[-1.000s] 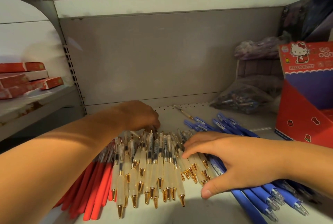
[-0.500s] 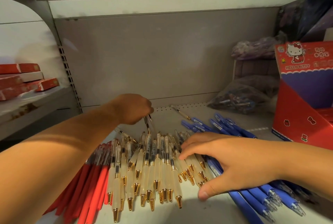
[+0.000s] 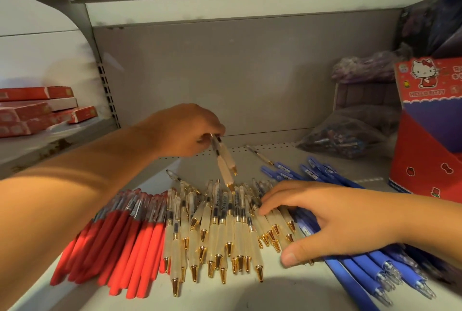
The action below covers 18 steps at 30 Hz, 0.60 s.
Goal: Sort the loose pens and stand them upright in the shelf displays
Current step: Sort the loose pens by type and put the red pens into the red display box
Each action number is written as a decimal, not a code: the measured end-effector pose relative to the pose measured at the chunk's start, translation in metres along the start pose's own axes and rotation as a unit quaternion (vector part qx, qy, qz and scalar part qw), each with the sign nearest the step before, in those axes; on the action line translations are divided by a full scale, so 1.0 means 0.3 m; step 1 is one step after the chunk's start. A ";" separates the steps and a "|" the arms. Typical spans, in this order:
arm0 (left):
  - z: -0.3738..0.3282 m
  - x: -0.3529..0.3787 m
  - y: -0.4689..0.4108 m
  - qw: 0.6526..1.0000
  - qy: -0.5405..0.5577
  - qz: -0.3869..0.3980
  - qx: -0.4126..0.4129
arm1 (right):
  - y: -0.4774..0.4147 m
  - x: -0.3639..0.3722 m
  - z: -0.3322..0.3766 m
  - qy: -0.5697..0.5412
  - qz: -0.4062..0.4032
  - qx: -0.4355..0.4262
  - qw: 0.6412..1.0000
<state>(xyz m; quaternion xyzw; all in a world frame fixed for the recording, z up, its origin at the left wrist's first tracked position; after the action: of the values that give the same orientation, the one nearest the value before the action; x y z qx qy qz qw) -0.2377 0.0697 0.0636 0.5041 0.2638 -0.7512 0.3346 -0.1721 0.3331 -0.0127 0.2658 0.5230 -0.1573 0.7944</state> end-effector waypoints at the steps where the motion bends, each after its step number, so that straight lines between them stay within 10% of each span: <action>1: -0.033 0.004 0.013 1.000 0.010 0.004 0.021 | 0.001 -0.002 0.002 -0.002 -0.004 0.004 1.000; 9: -0.153 0.080 0.066 0.992 -0.001 0.083 0.100 | -0.014 -0.005 0.091 -0.001 -0.112 0.005 0.994; 18: -0.104 0.131 0.042 0.953 0.248 0.154 -0.077 | -0.060 0.026 0.181 0.027 -0.105 0.017 0.994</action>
<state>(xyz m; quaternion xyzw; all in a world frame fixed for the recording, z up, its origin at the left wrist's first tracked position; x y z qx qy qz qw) -0.2205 0.0752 0.0153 0.6819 0.3148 -0.5187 0.4085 -0.1377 0.2870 -0.0074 0.2273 0.5663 -0.2412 0.7546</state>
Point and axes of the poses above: each hand's wrist, its own y-axis away from the middle knuckle, its own x-axis out of the palm, z = x × y, the point moved 1 cm from there along -y, towards the middle knuckle, and after that the axes turned 15 degrees about z, right-handed, at the moved point
